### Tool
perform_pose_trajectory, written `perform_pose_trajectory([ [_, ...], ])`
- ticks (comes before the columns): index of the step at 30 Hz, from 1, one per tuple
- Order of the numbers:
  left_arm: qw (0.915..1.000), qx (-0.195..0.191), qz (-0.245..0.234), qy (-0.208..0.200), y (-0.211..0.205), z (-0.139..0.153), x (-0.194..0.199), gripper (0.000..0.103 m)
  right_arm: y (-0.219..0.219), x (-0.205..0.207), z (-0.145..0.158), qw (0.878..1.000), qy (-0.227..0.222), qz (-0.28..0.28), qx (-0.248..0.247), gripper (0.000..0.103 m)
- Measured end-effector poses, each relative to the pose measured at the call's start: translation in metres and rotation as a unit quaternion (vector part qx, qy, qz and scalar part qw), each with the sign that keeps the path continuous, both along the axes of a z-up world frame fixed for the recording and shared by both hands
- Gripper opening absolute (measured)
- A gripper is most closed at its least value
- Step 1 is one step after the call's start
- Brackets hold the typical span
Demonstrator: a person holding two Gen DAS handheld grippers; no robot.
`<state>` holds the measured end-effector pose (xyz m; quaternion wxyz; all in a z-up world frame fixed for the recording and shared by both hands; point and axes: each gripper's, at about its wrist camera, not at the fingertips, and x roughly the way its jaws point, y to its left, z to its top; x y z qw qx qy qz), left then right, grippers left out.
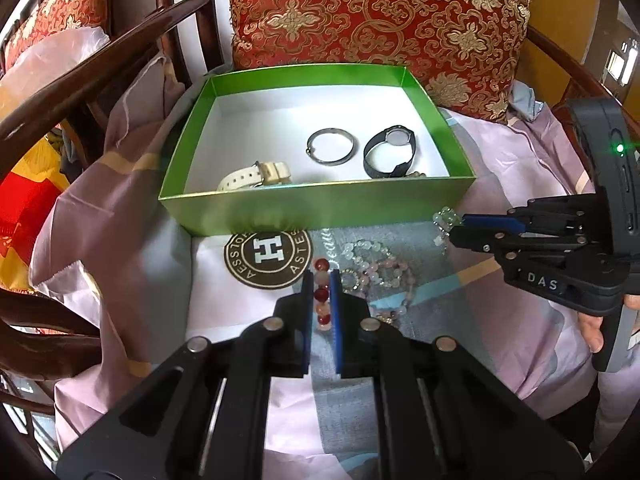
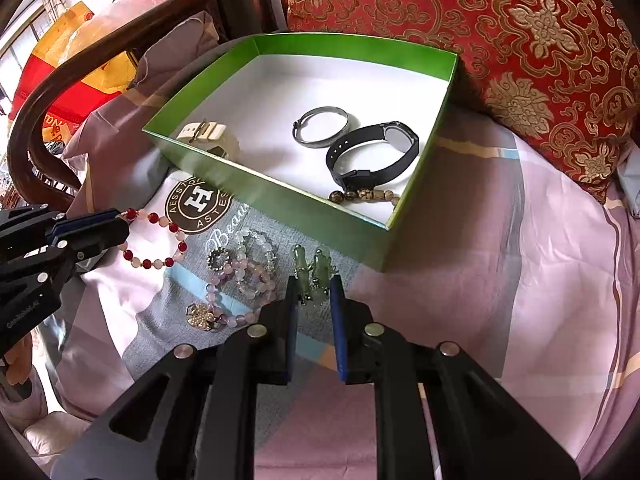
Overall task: Organize jewelry
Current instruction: 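Close the left gripper on the red-and-pink bracelet and lift while the right gripper grasps the green jade pendant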
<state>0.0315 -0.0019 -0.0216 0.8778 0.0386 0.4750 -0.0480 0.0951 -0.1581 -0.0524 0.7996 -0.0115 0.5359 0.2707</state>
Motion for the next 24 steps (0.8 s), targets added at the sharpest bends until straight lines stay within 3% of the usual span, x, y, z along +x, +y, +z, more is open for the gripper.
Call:
perform_pose_trajectory([
  [9, 0.9999, -0.003, -0.004, -0.014, -0.002, 0.011, -0.003, 0.007, -0.002, -0.001, 0.0, 1.0, 0.001, -0.002, 0.001, 0.016],
  [24, 0.9999, -0.007, -0.005, -0.01, -0.002, 0.006, -0.002, 0.007, -0.002, 0.0, 0.002, 1.0, 0.0, 0.004, 0.004, 0.016],
])
